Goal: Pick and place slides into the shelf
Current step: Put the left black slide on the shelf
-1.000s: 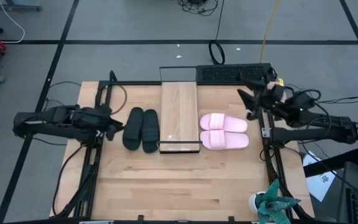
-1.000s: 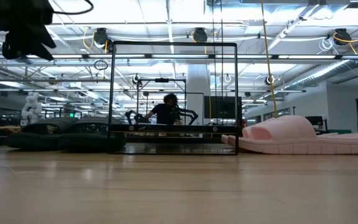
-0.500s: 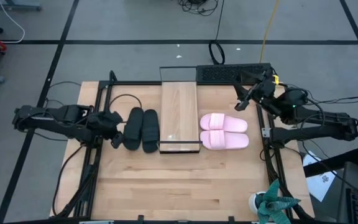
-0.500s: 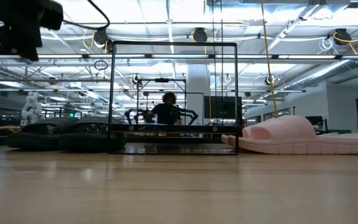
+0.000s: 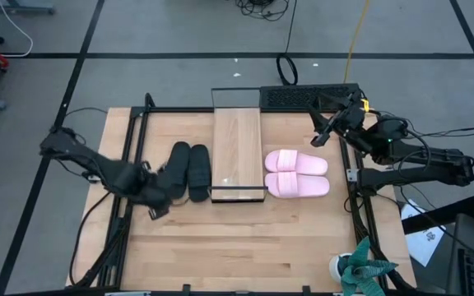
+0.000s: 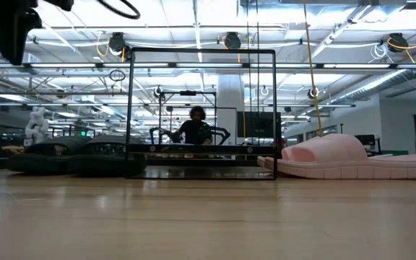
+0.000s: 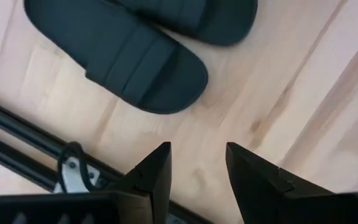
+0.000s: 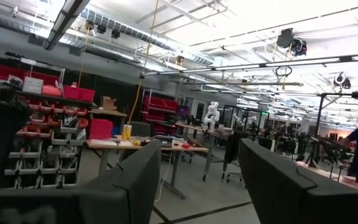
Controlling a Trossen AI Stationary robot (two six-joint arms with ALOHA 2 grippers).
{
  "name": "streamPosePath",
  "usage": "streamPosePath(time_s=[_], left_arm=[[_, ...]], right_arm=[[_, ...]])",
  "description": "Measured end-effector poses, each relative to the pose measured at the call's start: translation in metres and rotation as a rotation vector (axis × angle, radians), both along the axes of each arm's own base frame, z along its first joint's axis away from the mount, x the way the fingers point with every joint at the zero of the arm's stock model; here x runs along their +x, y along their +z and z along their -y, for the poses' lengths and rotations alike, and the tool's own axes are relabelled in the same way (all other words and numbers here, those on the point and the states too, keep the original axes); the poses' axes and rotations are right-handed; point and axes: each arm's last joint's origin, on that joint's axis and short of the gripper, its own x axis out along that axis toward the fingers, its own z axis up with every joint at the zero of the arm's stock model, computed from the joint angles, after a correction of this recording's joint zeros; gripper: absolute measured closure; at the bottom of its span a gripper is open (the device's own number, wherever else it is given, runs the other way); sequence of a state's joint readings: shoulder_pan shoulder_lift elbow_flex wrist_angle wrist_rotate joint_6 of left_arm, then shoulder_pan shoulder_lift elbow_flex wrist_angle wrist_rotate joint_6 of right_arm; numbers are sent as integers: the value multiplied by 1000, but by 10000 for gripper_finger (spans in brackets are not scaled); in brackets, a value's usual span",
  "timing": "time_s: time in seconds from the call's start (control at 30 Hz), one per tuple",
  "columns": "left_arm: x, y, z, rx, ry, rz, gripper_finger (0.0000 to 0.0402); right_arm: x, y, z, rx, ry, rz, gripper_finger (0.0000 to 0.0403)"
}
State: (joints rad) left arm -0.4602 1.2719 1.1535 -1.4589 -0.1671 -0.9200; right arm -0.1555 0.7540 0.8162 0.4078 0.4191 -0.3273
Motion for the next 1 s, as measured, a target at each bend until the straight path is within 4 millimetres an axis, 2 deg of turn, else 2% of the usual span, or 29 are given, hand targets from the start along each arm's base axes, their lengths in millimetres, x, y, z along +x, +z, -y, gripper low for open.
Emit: streamPosePath(time_s=[0.17, 0.4, 0.53, 0.8, 1.0], left_arm=[[7, -21, 26, 119, -119, -58, 252], [13, -38, 55, 293, -232, 27, 252], [13, -43, 60, 358, -240, 48, 252], [13, -43, 62, 326, -168, 64, 252], [14, -43, 63, 336, -188, 78, 252]], right_arm=[[-1, 1, 0, -2, 0, 16, 195], [-1, 2, 0, 12, 8, 36, 195], [-1, 2, 0, 17, 10, 38, 195], [0, 0, 0, 21, 10, 11, 195], [0, 0, 0, 21, 10, 10, 195]])
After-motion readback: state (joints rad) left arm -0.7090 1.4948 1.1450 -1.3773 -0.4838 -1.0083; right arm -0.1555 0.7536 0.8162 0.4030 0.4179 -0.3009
